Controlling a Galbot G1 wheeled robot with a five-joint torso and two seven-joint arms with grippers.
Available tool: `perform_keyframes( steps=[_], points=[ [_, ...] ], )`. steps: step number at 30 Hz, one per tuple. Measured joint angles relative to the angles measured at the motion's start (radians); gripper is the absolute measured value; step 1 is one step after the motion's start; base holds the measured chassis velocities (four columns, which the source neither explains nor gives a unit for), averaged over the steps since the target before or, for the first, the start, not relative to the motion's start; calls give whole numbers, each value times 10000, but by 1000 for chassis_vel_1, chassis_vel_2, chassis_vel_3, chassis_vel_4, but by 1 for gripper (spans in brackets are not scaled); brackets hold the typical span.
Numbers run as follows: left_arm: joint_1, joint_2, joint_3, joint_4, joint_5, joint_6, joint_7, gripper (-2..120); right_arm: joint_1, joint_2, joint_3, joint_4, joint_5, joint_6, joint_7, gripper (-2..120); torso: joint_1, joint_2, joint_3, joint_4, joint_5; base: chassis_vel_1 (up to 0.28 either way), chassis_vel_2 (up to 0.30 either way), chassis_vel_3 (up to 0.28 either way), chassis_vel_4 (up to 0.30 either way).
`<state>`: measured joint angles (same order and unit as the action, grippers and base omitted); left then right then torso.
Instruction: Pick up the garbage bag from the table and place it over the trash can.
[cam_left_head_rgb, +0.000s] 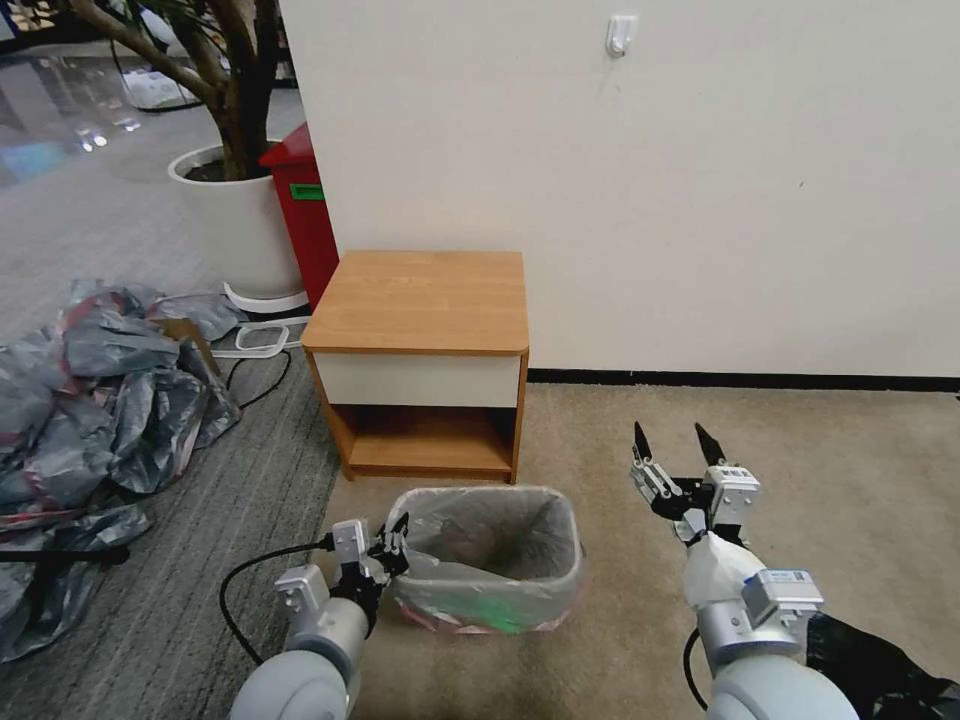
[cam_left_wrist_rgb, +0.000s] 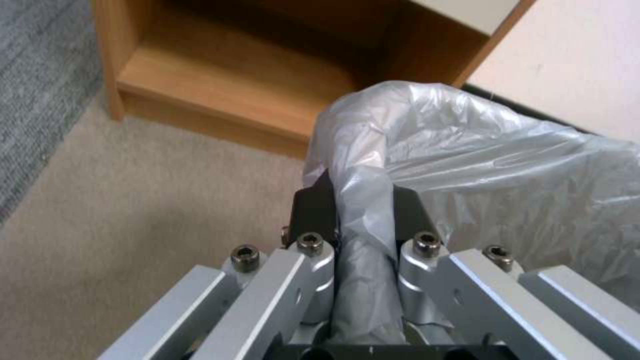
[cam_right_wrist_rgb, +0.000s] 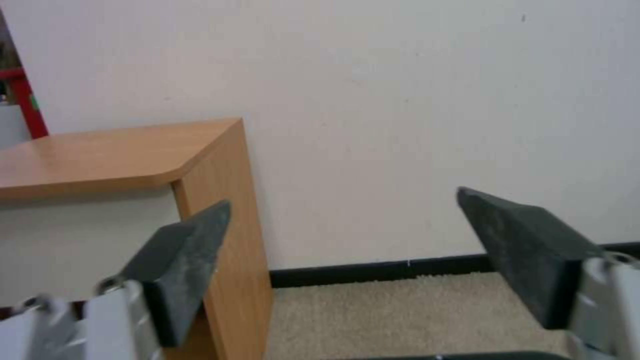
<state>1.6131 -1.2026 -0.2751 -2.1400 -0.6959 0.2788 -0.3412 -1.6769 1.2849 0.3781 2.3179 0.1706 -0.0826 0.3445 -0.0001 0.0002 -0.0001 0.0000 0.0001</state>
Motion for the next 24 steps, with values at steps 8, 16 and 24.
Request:
perform_keyframes(
  steps=[8,16,24],
  points=[
    [210,-186,137,195,586,-231,61,28,-56,-209,39,-43,56,83,240,100,0,0,0,1,1,0,0,0,0],
    [373,-188,120,147,826,-342,69,55,-56,-212,-5,-51,127,95,282,100,0,-1,1,0,-1,0,0,0,0],
    [779,-107,-218,-312,1020,-398,91,83,-84,-198,-69,-113,209,186,292,100,0,-1,0,0,-1,0,0,0,0]
  ],
)
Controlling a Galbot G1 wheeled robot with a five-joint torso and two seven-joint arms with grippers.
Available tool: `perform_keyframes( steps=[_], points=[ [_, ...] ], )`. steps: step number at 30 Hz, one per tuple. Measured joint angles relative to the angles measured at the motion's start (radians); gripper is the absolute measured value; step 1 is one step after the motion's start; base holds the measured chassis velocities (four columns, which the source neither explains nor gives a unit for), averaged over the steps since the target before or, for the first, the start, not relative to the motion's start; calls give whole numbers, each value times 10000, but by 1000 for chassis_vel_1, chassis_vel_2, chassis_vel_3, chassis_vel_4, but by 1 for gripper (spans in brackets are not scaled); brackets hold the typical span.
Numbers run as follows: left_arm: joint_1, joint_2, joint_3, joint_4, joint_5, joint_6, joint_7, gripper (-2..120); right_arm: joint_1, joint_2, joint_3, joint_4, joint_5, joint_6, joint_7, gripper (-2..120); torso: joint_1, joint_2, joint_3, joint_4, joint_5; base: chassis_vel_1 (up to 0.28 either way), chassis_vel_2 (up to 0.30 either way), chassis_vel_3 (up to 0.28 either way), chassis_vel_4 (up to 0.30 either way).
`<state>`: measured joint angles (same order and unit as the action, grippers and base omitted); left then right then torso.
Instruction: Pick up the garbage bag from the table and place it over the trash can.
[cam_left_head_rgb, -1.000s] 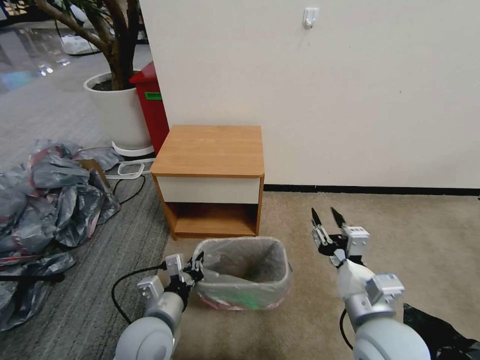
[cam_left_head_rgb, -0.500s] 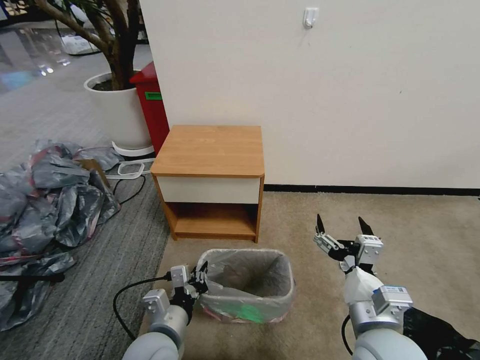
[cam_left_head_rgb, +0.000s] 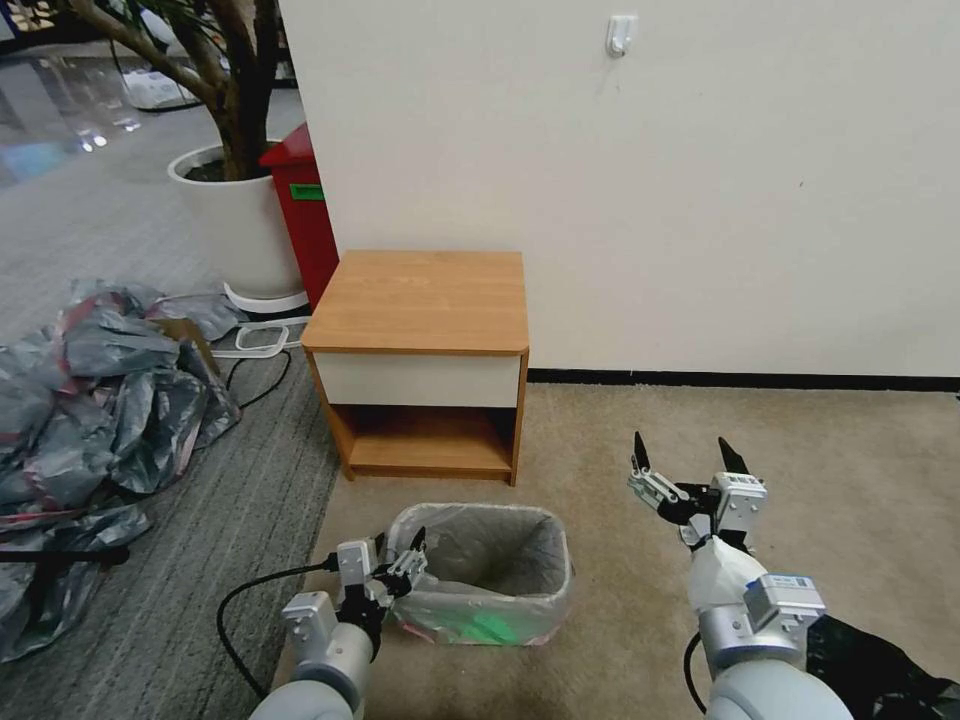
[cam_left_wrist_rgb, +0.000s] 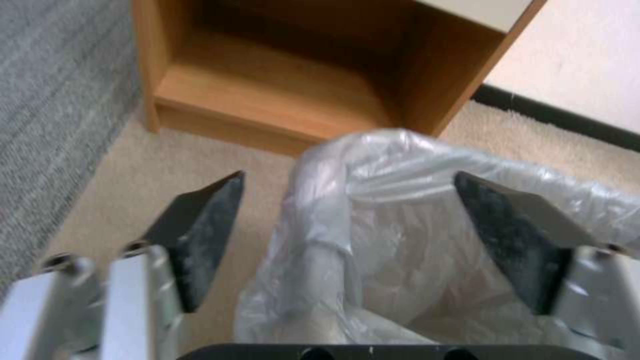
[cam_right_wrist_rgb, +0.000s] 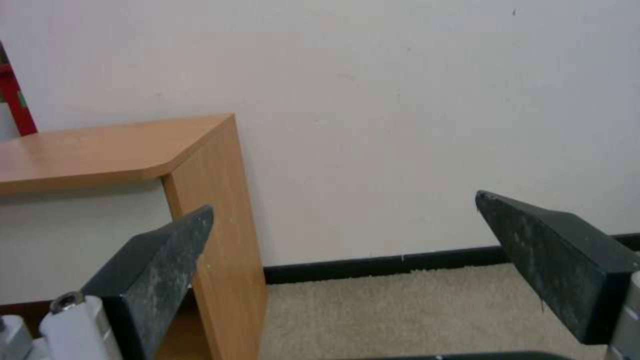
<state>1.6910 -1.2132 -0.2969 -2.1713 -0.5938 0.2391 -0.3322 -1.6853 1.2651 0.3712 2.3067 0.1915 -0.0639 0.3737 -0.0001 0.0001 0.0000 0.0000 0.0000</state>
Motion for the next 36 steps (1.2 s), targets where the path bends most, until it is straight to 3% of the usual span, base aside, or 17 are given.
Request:
perform_keyframes(
  steps=[3,10,12,13,15,20,24,36],
  points=[
    [177,38,-223,-227,228,-47,93,97,-74,22,-26,-1,241,54,6,100,0,0,0,0,-1,0,0,0,0],
    [691,-17,-1123,-739,1396,-750,736,100,-448,-9,56,-105,743,658,-33,100,0,0,0,0,0,0,0,0,0],
    [1093,-82,-1782,-827,2653,-1853,1267,100,-851,6,156,-250,780,1313,-137,100,0,0,0,1,-1,0,0,0,0],
    [1093,-82,-1782,-827,2653,-1853,1267,100,-851,6,156,-250,780,1313,-137,100,0,0,0,1,-1,0,0,0,0],
    [1431,-111,-2280,-940,3349,-2681,1639,100,-1285,64,298,-357,785,1998,-339,100,0,0,0,0,-1,0,0,0,0],
    [1927,-238,-2691,-1442,3504,-3346,1763,100,-2163,130,548,-535,755,3325,-607,100,1,0,-1,0,0,0,0,0,0],
    [2166,-351,-2717,-1682,3702,-3374,1765,100,-2544,174,697,-635,441,3744,-659,100,1,0,0,-1,0,0,0,0,0],
    [2168,-362,-2681,-1703,3719,-3291,1739,100,-2548,181,712,-640,374,3733,-661,100,1,0,0,0,0,0,0,0,0]
  ],
)
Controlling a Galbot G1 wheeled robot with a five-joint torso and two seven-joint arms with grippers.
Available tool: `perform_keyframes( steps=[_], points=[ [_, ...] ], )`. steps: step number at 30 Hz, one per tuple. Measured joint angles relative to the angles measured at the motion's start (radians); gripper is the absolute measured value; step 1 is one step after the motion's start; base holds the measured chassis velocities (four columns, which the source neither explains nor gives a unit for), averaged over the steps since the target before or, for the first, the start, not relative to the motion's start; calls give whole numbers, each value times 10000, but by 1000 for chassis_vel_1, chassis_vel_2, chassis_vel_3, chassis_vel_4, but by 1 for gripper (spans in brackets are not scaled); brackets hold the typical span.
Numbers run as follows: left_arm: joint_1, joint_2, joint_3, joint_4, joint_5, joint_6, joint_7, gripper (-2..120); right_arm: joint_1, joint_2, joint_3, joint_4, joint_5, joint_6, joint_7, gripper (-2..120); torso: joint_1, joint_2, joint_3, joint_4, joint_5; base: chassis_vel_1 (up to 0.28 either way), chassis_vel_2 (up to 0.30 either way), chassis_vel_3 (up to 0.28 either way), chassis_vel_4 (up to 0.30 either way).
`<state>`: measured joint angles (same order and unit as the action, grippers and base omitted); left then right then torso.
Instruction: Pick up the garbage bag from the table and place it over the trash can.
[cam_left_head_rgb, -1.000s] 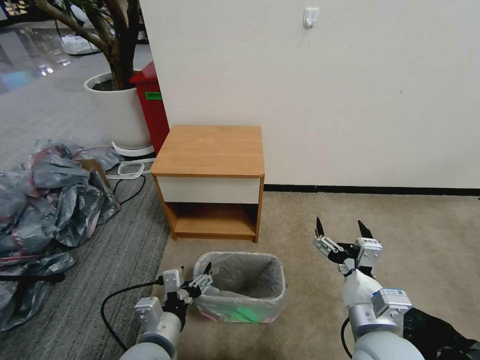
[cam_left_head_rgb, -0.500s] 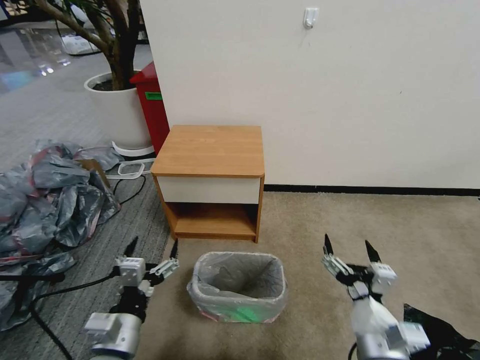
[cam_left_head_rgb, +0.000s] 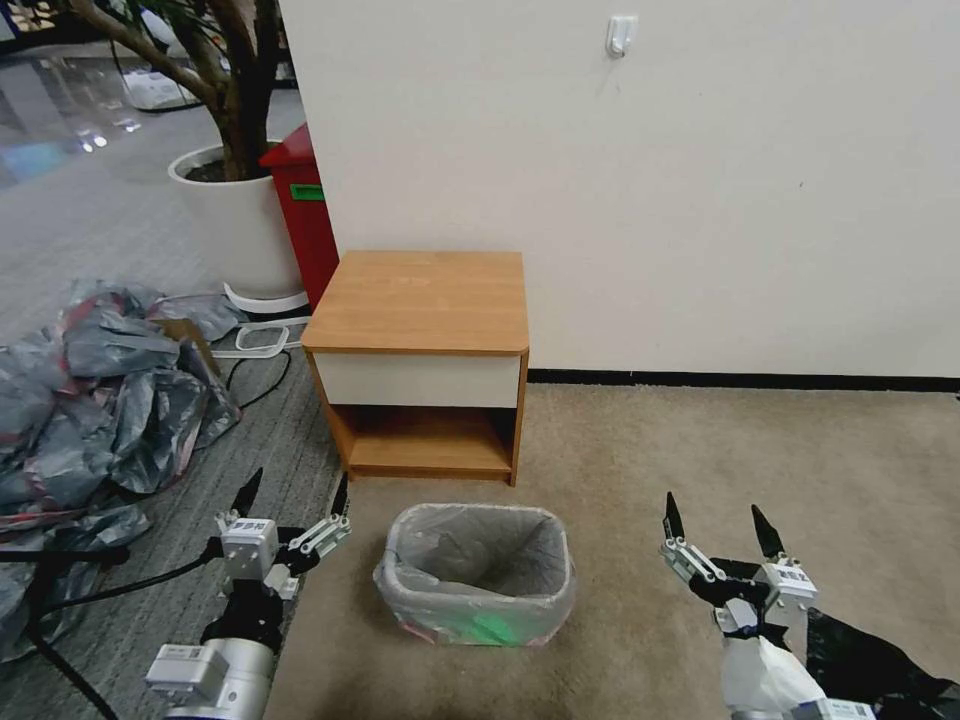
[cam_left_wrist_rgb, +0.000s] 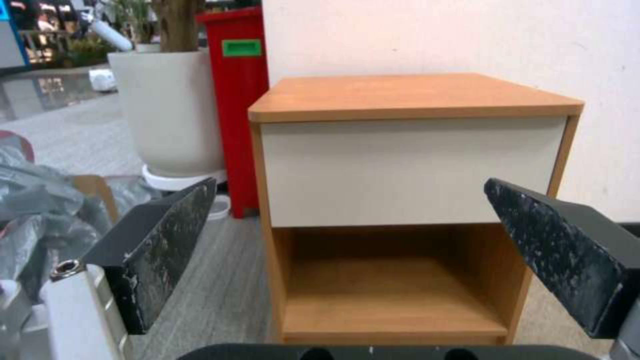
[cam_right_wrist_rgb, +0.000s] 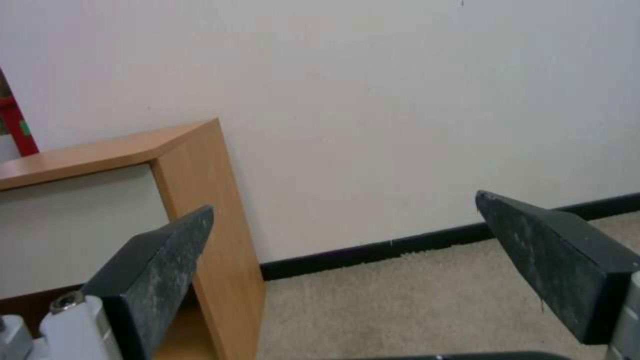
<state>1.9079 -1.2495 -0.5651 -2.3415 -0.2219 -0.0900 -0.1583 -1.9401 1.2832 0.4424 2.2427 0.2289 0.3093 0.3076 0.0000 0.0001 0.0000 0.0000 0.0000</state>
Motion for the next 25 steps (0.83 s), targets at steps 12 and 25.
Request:
perform_keyframes(
  steps=[12,25],
  points=[
    [-13,4,16,19,-26,26,-20,100,18,-1,-5,1,-5,-39,3,100,0,0,0,0,0,0,0,0,0],
    [-22,7,27,31,-43,41,-35,100,26,-2,-13,5,-6,-59,9,100,0,0,0,0,0,0,0,0,0]
  ],
)
